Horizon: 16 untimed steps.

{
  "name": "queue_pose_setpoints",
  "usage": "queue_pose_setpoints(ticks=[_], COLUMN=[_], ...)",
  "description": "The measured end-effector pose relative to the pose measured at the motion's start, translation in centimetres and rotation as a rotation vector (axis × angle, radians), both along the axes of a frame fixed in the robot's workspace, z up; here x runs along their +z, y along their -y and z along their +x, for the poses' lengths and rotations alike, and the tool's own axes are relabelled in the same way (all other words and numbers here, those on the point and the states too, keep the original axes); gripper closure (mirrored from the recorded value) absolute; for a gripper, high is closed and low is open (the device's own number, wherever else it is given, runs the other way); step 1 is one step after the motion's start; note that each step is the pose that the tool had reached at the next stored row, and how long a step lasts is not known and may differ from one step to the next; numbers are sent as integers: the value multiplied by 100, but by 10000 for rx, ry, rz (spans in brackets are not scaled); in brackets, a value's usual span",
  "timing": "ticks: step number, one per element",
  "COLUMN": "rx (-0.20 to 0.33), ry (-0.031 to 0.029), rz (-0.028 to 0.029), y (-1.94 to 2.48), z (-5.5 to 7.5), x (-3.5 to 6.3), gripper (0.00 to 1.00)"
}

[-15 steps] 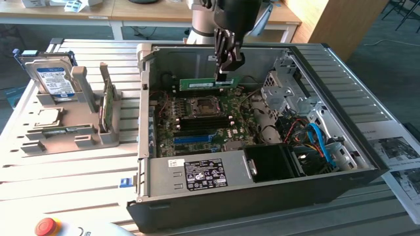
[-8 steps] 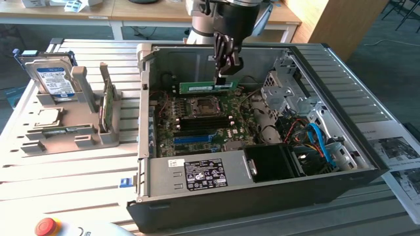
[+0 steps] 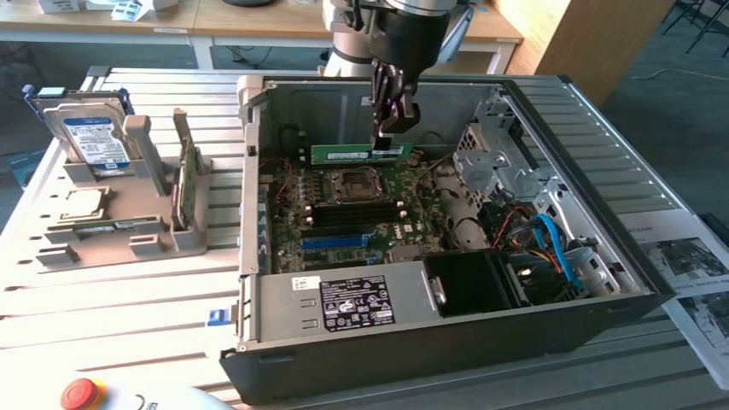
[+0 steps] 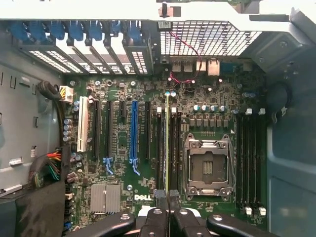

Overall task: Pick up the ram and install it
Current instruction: 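Insert the ram into the slot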

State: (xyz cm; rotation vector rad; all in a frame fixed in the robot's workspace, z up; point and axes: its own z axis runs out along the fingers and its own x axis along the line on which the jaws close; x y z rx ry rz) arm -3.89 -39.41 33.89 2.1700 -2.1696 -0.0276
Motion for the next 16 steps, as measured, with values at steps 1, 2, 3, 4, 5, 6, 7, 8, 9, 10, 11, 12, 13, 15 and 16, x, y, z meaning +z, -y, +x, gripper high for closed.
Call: queue_pose_setpoints(ticks=[1, 2, 3, 4, 5, 6, 7, 8, 9, 10, 11, 12, 13, 15, 16], rx=[0, 0, -3, -6, -14, -26, -41, -61, -80, -102, -126, -151, -176, -223, -247], ry=[0, 1, 3, 3, 2, 2, 2, 2, 2, 2, 2, 2, 2, 2, 2], rz=[0, 2, 6, 5, 3, 3, 3, 2, 1, 2, 2, 2, 1, 2, 2], y=[0, 0, -1, 0, 0, 0, 0, 0, 1, 2, 2, 3, 4, 7, 9], z=[0, 0, 0, 0, 0, 0, 0, 0, 0, 0, 0, 0, 0, 0, 0], x=[0, -2, -8, -19, -36, -53, -71, -90, -108, -126, -144, -162, -180, -218, -236], gripper=[88, 88, 88, 88, 88, 88, 88, 88, 88, 88, 88, 88, 88, 88, 88])
